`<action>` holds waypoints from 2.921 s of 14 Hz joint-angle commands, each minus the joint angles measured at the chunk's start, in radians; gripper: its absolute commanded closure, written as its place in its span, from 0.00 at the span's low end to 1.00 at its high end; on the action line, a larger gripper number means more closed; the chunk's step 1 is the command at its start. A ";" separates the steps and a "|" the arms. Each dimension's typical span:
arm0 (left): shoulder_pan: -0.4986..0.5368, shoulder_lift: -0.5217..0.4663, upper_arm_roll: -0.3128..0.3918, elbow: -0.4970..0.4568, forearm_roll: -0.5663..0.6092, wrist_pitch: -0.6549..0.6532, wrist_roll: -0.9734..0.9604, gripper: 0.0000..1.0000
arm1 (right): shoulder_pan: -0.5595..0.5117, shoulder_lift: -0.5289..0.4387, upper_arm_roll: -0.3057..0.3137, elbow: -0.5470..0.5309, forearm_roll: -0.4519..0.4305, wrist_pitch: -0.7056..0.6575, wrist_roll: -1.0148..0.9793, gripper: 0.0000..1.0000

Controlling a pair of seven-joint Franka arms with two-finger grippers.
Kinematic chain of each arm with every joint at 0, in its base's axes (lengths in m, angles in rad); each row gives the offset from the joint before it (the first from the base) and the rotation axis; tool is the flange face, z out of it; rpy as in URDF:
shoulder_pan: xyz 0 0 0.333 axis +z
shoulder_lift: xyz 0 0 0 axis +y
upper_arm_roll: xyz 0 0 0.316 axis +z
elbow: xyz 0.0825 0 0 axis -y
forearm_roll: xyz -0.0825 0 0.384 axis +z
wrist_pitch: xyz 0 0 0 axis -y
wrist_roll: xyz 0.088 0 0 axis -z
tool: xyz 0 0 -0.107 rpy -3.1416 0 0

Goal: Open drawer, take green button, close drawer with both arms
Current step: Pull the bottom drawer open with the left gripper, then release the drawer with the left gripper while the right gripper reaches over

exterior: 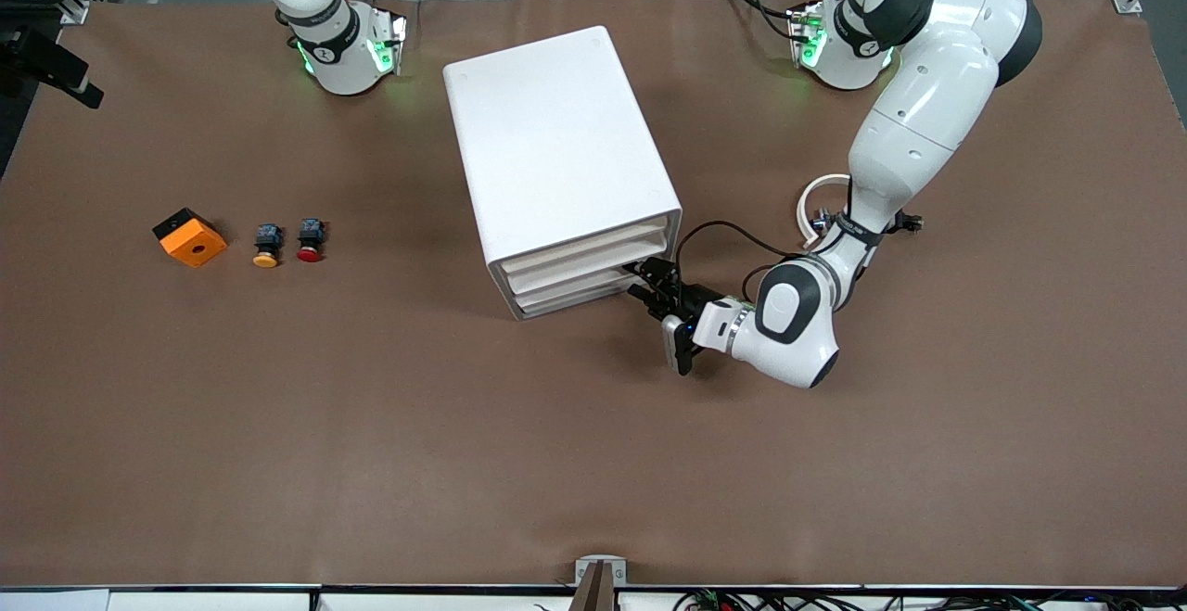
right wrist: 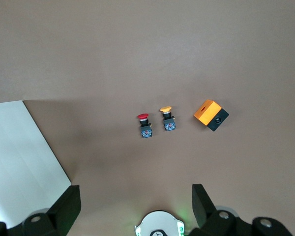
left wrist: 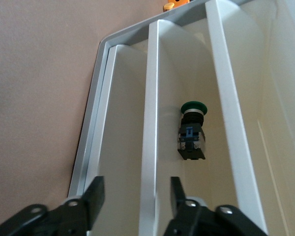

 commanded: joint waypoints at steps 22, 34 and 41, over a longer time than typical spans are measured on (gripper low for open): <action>0.047 0.005 0.045 0.102 -0.017 0.358 0.017 0.99 | -0.034 -0.008 0.008 0.011 0.025 0.027 0.015 0.00; 0.072 0.007 0.048 0.122 -0.044 0.556 0.012 0.40 | 0.018 0.071 0.019 0.103 0.022 0.065 0.047 0.00; 0.075 -0.036 0.045 0.117 -0.121 0.549 -0.034 0.00 | 0.209 0.168 0.023 0.126 0.040 0.085 0.983 0.00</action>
